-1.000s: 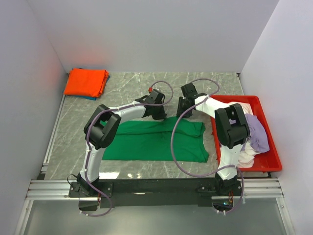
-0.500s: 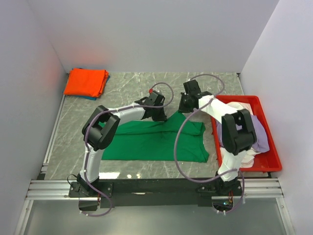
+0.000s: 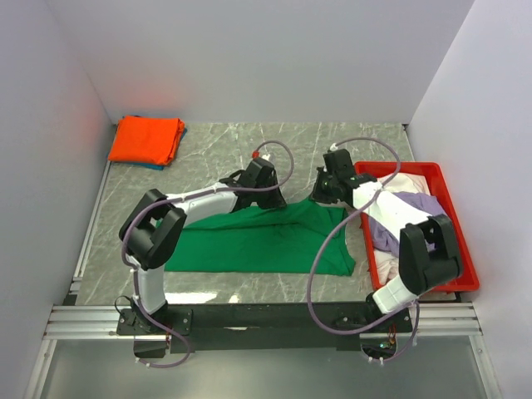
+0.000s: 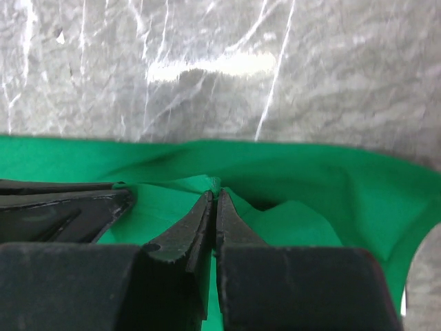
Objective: Fold and stack the t-shirts
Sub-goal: Fold the tshirt
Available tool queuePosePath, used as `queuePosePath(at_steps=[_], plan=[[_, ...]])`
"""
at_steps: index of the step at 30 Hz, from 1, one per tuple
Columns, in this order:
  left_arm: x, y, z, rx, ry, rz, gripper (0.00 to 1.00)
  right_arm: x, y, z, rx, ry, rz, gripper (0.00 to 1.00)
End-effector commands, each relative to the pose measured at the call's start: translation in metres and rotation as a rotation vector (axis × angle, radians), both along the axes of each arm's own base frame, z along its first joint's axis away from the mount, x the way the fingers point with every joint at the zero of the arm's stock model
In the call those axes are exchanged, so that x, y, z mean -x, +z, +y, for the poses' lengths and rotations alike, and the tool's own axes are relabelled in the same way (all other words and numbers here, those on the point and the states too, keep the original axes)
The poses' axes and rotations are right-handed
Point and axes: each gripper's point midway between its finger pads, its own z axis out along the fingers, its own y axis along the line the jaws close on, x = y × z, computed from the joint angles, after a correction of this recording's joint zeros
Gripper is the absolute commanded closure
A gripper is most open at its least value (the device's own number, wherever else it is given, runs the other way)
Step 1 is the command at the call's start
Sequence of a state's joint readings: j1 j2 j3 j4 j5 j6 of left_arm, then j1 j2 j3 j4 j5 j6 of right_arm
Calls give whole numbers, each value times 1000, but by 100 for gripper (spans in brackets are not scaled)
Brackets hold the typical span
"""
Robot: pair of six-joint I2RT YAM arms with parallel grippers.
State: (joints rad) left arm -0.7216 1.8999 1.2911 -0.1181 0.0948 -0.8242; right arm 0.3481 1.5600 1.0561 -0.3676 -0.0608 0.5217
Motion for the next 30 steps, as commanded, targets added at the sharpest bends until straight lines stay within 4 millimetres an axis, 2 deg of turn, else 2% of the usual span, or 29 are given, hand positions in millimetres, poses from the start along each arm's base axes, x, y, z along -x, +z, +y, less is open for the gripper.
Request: queuePosePath(at_steps=[1, 8, 10, 14, 16, 17, 18, 20, 21, 23, 24, 27, 30], plan=[[10, 27, -8, 55, -52, -61, 99, 3, 25, 5, -56, 1, -87, 100], [39, 18, -7, 51, -105, -54, 98, 33, 23, 11, -83, 23, -101, 100], [49, 11, -7, 40, -118, -48, 98, 43, 15, 12, -90, 24, -87, 100], [61, 6, -4, 40, -135, -42, 97, 60, 11, 19, -129, 17, -94, 99], [63, 7, -6, 51, -142, -55, 97, 71, 1, 22, -143, 15, -76, 99], [64, 9, -5, 54, -143, -61, 96, 72, 3, 25, -162, 16, -93, 98], [65, 8, -5, 52, -150, -68, 94, 79, -5, 24, -161, 17, -80, 94], [69, 7, -5, 50, -161, -71, 89, 84, -4, 29, -189, 18, -91, 88], [70, 6, -4, 51, -165, -75, 87, 89, -10, 29, -189, 20, -83, 81], [72, 5, -4, 44, -175, -84, 83, 93, -9, 32, -199, 17, -94, 72], [71, 5, -3, 41, -172, -89, 82, 95, -12, 29, -191, 8, -94, 65], [75, 2, 0, 30, -187, -97, 81, 99, -10, 22, -174, -5, -115, 53], [77, 3, 5, 17, -196, -115, 75, 103, -8, 8, -129, -42, -135, 48]])
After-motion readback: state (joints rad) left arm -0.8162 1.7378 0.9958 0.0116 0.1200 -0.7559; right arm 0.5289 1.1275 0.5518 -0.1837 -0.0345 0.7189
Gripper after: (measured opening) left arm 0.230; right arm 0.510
